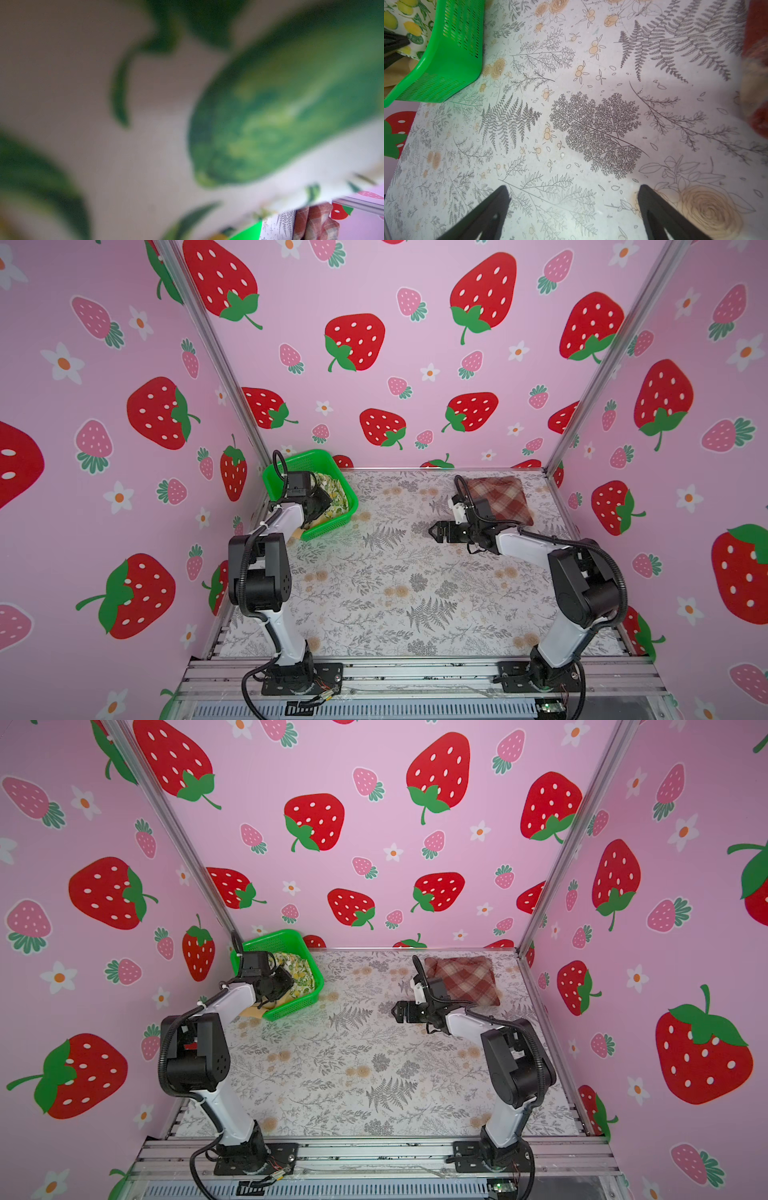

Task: Fold and stack the skirts
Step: 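Pull the lemon-print skirt up out of the basket with the left gripper, then lift the lemon-print skirt and carry it toward the table center with the left gripper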

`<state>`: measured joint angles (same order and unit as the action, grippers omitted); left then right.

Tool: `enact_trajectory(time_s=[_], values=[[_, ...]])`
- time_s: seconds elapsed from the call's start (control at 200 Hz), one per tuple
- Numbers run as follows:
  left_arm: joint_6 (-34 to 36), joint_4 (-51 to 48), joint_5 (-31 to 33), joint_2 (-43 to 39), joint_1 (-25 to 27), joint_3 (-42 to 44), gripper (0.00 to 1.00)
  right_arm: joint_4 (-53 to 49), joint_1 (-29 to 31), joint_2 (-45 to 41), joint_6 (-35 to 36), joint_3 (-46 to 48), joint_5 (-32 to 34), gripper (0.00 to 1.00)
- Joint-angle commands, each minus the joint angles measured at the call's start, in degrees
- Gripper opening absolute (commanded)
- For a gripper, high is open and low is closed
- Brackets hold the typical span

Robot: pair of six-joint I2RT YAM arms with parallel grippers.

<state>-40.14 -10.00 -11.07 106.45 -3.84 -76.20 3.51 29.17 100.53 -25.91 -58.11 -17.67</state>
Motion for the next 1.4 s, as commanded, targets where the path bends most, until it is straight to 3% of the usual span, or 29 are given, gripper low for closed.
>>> enact_trajectory(time_s=[0.0, 0.215, 0.255, 0.6, 0.83, 1.086, 1.396], values=[[-0.95, 1.37, -0.43, 0.16, 0.28, -2.43, 0.12, 0.94, 0.54, -1.23, -0.89, 0.89, -0.67, 1.0], [-2.17, 0.43, -4.16, -2.32, 0.39, -4.19, 0.07, 1.28, 0.61, -1.5, -0.98, 1.07, -0.86, 1.0], [-2.39, -0.19, -4.68, -3.06, 0.45, -4.81, 0.0, 1.29, 0.62, -1.35, -0.98, 0.99, -0.96, 1.0], [-0.72, -7.54, -7.29, -7.8, 0.43, -13.93, 0.0, 1.69, 0.97, -0.79, -1.51, 0.64, -1.47, 1.0], [0.71, -10.84, -10.17, -6.18, 0.99, -22.69, 0.0, 1.54, 0.98, -0.17, -1.51, 0.19, -1.53, 1.0], [4.06, -18.86, -10.6, -7.7, 10.12, -33.41, 0.0, -2.19, 0.58, -0.07, 0.51, -4.38, 3.21, 1.0], [3.28, -19.14, -8.61, -17.15, 19.65, -28.68, 0.0, -5.98, -5.32, -4.84, 1.56, -9.89, 4.29, 1.0]])
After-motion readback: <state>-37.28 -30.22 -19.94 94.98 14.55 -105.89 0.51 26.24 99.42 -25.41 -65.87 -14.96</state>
